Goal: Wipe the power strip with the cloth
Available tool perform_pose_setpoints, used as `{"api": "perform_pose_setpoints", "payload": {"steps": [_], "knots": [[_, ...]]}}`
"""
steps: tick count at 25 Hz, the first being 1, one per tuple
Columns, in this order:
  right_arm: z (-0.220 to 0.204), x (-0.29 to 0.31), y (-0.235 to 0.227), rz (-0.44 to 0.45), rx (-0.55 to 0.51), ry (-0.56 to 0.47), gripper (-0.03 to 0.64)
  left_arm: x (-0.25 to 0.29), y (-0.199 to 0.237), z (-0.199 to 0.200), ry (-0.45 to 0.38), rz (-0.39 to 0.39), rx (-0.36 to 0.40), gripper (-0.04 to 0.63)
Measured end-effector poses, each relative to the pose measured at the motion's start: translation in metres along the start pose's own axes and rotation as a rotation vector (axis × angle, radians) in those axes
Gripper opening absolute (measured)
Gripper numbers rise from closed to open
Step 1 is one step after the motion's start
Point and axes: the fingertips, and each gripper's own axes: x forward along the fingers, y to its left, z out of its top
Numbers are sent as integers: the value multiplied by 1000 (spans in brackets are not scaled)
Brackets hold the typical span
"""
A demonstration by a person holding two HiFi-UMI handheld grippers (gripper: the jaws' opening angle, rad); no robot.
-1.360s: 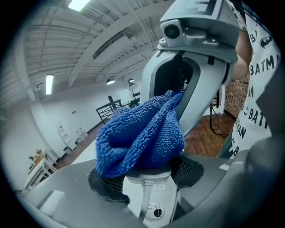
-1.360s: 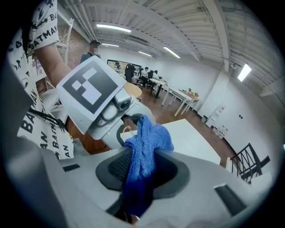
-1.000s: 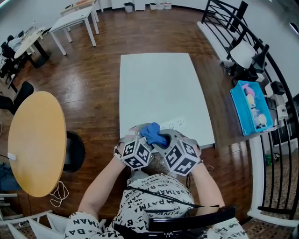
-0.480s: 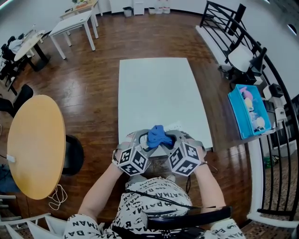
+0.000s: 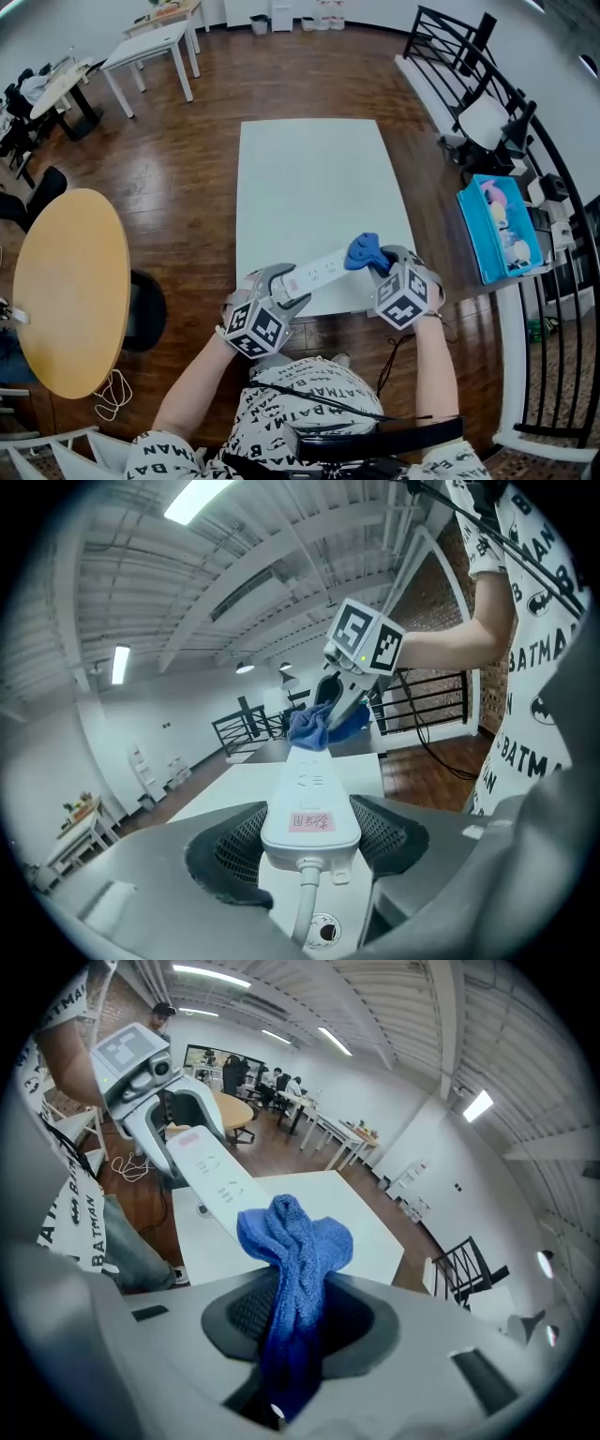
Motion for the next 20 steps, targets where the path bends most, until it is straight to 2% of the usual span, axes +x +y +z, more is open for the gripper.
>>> {"api": "perform_pose_setpoints", "payload": {"steps": [6,11,13,16,20], "knots": [[-20,2,-20,-41,56,28,121,-2,2,5,-16,-1,-1,281],[0,-2,1,2,41,-21,120,1,1,6,-11,-6,1,281],[7,-4,2,-9,21,-32,120,4,4,4,-6,-3,-13,281],[15,-16,-7,-41,79,-95,120,9,12,-4,9,-2,-77,281],[39,-37,6,4,182,-223,120,12,32,-14,5,35,-199,281]]}}
